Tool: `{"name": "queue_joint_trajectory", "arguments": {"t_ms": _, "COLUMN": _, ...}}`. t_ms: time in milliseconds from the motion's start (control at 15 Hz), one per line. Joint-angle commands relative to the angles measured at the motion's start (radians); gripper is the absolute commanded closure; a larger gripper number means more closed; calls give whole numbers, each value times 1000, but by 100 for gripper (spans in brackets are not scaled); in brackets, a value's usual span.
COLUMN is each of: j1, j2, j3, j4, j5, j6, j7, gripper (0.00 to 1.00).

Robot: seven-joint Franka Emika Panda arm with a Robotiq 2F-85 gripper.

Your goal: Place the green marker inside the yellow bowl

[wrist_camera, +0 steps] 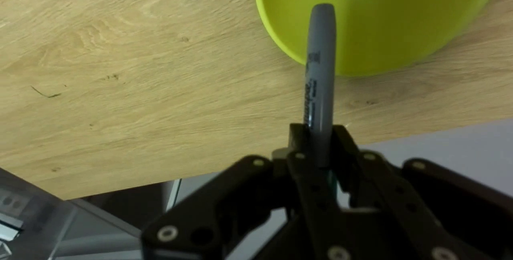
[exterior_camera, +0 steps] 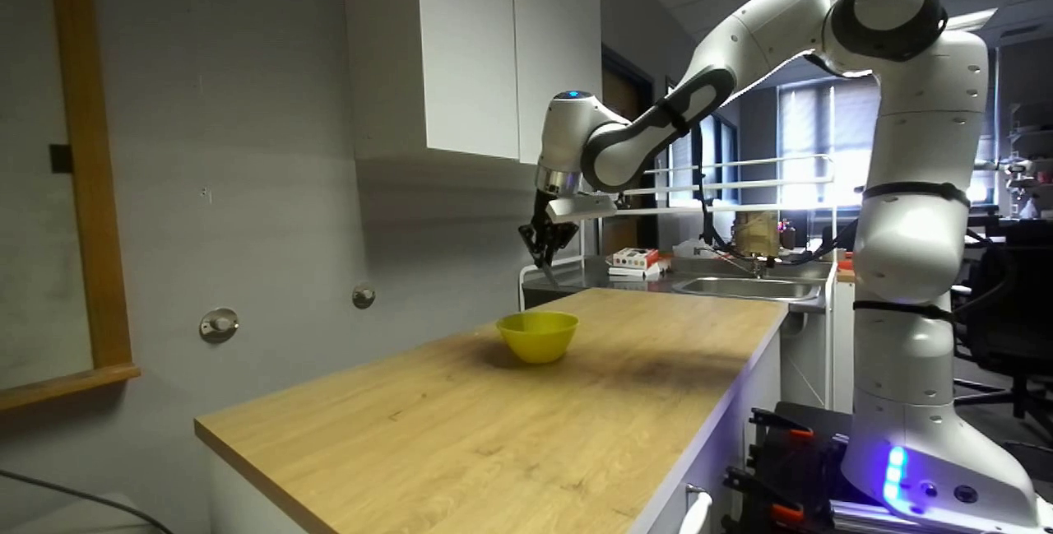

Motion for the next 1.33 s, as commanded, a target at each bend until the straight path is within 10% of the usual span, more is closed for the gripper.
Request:
{"name": "queue_joint_trajectory", "arguments": {"t_ms": 0, "j1": 8, "j2": 54, "j3": -25, "j4": 2, "j5": -79, "j6": 6, "j7": 115, "gripper": 94}}
{"name": "queue_joint_trajectory", "arguments": {"t_ms": 1200, "j1": 135, "j2": 215, "j3": -74, "j4": 63, "j5": -218, "j6": -65, "j7": 333, "gripper": 94}}
{"name": "queue_joint_trajectory", "arguments": {"t_ms": 1267, "j1": 145, "j2": 221, "j3": -74, "j4": 68, "j5": -213, "j6": -76, "j7": 331, "gripper": 56}}
